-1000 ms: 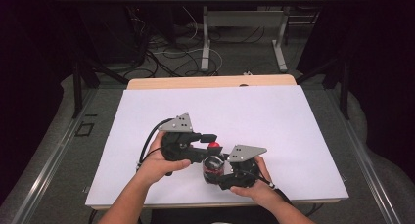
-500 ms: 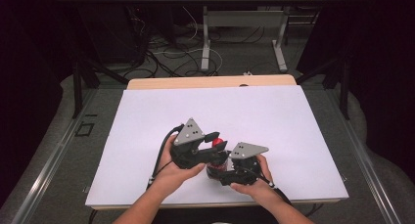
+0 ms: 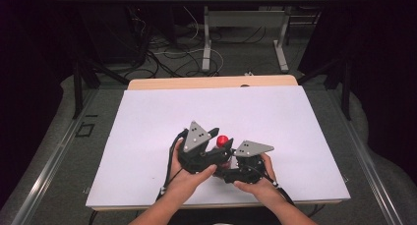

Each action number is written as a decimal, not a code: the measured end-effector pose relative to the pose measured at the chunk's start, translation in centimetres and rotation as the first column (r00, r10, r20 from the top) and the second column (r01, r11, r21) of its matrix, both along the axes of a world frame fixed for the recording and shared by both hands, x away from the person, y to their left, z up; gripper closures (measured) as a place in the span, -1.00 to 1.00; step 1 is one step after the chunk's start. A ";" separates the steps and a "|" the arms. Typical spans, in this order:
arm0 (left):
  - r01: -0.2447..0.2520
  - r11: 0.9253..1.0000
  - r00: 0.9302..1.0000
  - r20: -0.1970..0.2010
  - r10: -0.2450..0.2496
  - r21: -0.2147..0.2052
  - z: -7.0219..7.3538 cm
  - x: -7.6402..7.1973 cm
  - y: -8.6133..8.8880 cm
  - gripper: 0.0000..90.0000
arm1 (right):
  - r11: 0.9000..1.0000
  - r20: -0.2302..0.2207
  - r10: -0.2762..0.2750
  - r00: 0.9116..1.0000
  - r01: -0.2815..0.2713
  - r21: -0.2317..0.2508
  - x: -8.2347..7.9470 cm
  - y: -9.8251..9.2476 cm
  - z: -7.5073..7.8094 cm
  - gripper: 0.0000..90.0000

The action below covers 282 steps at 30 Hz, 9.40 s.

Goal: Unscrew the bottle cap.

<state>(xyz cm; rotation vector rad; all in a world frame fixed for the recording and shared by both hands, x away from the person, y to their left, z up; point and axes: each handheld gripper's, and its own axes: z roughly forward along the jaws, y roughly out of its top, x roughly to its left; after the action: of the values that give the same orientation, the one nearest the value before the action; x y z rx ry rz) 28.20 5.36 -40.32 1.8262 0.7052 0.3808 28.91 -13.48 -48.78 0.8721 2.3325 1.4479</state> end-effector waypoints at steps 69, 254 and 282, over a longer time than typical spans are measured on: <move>0.316 0.948 0.948 -0.046 -0.314 0.029 -0.5 3.0 1.8 0.36 | 0.999 0.016 0.048 0.999 -0.048 0.011 -0.5 0.6 0.1 -0.35; -0.152 0.988 0.986 -0.082 0.148 -0.033 0.2 2.4 5.2 0.36 | 0.993 0.049 -0.120 0.992 0.120 -0.001 0.5 -0.6 -0.2 -0.35; -0.302 0.953 0.942 -0.154 0.299 0.006 -7.5 4.6 9.8 0.36 | 0.968 0.121 -0.243 0.962 0.249 -0.029 7.4 -0.9 0.3 -0.35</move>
<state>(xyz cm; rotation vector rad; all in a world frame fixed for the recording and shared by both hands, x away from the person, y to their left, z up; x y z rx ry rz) 32.84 15.14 -47.85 1.7454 1.0981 0.4342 36.30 -14.42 -48.46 0.9971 2.0788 1.3029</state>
